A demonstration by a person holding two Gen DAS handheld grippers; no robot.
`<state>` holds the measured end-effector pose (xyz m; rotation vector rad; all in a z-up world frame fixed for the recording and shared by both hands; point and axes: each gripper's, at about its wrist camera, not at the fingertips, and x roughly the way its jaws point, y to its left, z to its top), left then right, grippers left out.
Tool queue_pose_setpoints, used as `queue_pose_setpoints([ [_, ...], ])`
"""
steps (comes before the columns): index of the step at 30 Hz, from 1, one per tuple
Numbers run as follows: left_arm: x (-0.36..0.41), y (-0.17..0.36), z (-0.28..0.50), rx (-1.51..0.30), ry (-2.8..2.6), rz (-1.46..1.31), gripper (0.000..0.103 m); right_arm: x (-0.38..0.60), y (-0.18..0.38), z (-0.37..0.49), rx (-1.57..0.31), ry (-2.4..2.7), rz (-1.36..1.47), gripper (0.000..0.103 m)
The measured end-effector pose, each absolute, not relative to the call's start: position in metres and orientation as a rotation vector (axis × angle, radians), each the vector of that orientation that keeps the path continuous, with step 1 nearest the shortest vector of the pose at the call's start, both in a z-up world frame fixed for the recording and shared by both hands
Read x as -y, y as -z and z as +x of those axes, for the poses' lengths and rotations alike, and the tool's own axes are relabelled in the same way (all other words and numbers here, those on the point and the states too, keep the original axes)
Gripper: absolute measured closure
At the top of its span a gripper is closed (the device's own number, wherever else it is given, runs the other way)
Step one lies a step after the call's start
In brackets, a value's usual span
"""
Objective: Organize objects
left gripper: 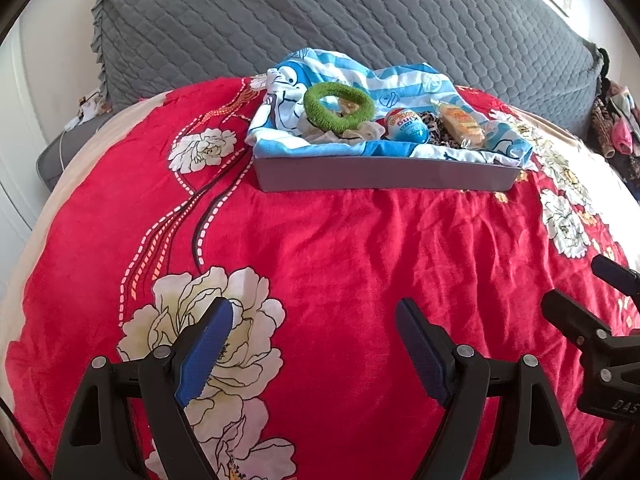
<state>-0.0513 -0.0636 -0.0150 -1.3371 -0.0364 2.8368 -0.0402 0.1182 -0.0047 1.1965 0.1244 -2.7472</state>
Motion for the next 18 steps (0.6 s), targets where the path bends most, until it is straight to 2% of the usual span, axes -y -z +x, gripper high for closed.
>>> queue_pose_setpoints([
  [18, 0.064, 0.025, -0.052, 0.040, -2.845, -1.323, 0.019, -0.123, 0.015, -0.040, -0.106, 2.783, 1.185, 0.002],
])
